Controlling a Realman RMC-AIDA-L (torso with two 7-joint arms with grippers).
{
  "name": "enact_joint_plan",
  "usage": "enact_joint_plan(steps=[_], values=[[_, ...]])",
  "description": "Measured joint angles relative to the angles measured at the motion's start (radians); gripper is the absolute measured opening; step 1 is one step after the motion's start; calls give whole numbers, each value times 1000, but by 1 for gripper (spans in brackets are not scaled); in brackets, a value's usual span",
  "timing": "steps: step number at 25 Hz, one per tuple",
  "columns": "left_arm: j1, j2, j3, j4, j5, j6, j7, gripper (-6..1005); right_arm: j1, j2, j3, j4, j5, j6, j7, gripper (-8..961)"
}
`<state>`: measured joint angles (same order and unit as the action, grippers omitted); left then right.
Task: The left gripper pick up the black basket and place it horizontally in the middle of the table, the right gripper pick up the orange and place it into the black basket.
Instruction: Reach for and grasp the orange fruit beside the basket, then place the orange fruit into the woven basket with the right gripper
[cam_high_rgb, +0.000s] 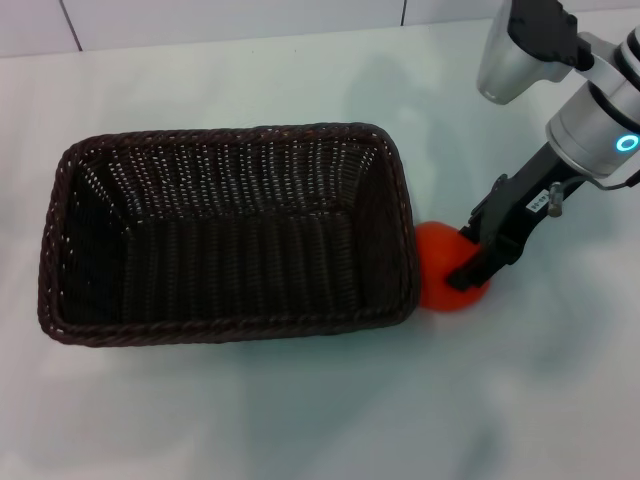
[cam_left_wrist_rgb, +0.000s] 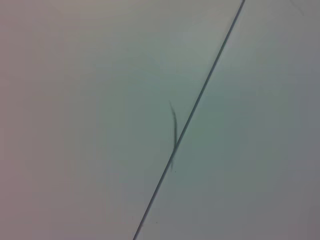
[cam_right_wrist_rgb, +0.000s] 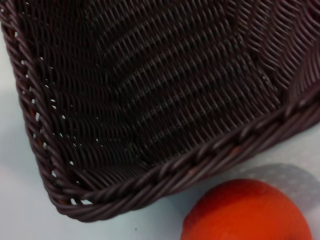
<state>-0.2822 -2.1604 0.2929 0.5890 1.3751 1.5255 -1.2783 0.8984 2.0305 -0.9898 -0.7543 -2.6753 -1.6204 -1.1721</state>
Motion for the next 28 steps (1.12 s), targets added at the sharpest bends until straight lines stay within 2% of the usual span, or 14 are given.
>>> enact_joint_plan(steps=[3, 8, 14, 22, 28], values=[[-1, 0, 0, -1, 1, -2, -1, 890, -1, 3, 1, -4, 2, -1, -2, 759], [-3, 3, -1, -9, -1, -3, -1, 890, -2, 4, 0, -6, 0, -5, 0, 524], [-6, 5, -2, -9, -2, -4, -1, 891, 1, -5, 5, -9, -5, -8, 8, 364], [-6, 6, -17, -9, -5, -5, -3, 891, -1, -22, 48, -16, 2, -8, 4, 299], [-6, 9, -25, -3, -7, -3, -10, 890, -47, -68, 163, -118, 3, -8, 9, 268]])
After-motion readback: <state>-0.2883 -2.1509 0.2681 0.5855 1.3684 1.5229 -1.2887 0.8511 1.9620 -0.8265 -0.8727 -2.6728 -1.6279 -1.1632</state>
